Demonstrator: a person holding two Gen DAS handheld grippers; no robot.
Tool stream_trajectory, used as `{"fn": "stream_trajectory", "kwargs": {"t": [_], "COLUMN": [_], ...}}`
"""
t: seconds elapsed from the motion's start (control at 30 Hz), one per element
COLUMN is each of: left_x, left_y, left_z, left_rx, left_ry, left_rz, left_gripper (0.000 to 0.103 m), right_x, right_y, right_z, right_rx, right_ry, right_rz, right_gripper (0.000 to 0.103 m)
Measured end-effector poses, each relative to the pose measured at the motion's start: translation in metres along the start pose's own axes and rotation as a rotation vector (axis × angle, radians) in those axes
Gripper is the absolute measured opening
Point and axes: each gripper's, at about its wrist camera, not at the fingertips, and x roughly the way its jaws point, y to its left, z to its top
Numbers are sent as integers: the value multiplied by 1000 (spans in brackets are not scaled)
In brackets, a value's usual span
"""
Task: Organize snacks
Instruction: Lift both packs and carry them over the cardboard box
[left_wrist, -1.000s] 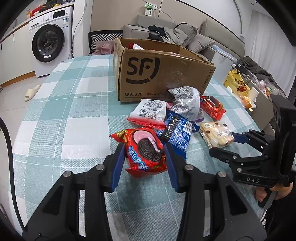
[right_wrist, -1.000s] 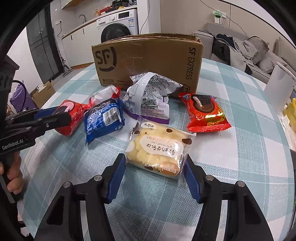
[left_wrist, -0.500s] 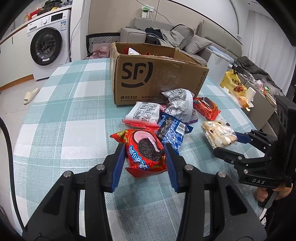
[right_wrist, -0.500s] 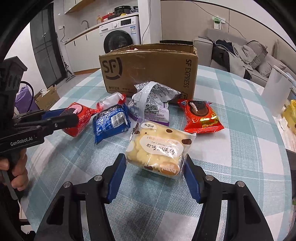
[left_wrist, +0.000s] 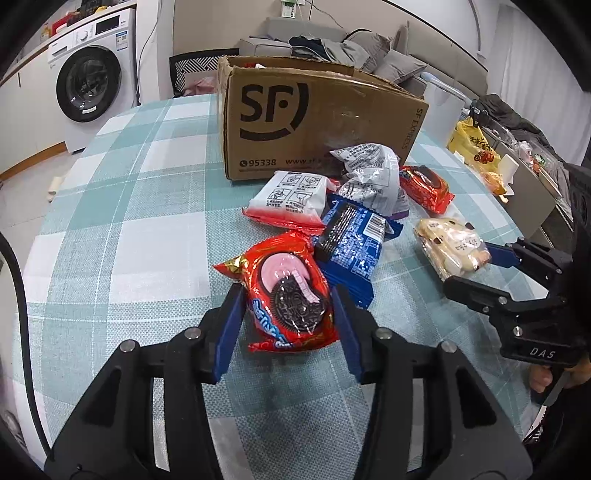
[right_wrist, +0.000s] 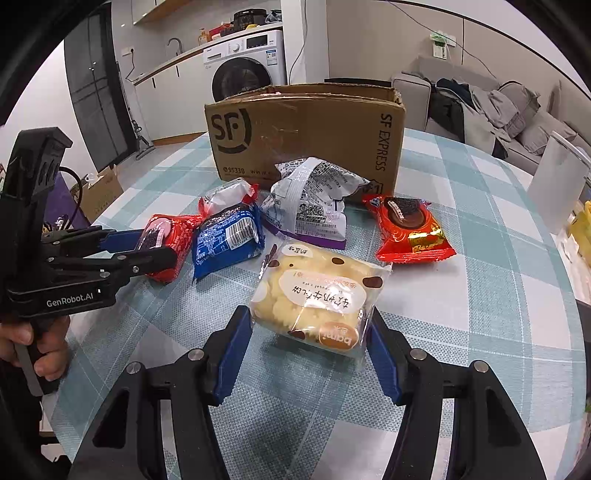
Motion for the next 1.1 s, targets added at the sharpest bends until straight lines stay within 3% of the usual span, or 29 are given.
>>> {"fn": "stream_trajectory", "kwargs": {"t": [0.03,0.13,0.23,0.7,1.1], "left_x": [2,6,5,-34,-71], "left_y": [1,-2,-3,-8,-20], "left_z": [0,-1,-2,6,23], "left_rx": [-3,9,18,19,29], "left_ry": [10,22,13,-94,-186], "left_rz": [2,12,6,-41,-51], "left_gripper": [53,53,41,41,41], "right_x": [0,0,-1,-19,-43], "right_y": [0,1,1,1,3], "right_z": [0,0,0,7,32], "right_rx": [0,-3,-2,5,-4], "right_ry": [2,2,-2,-81,-163], "right_rz": [1,2,4,11,31], "right_gripper": [62,62,62,62,62]}}
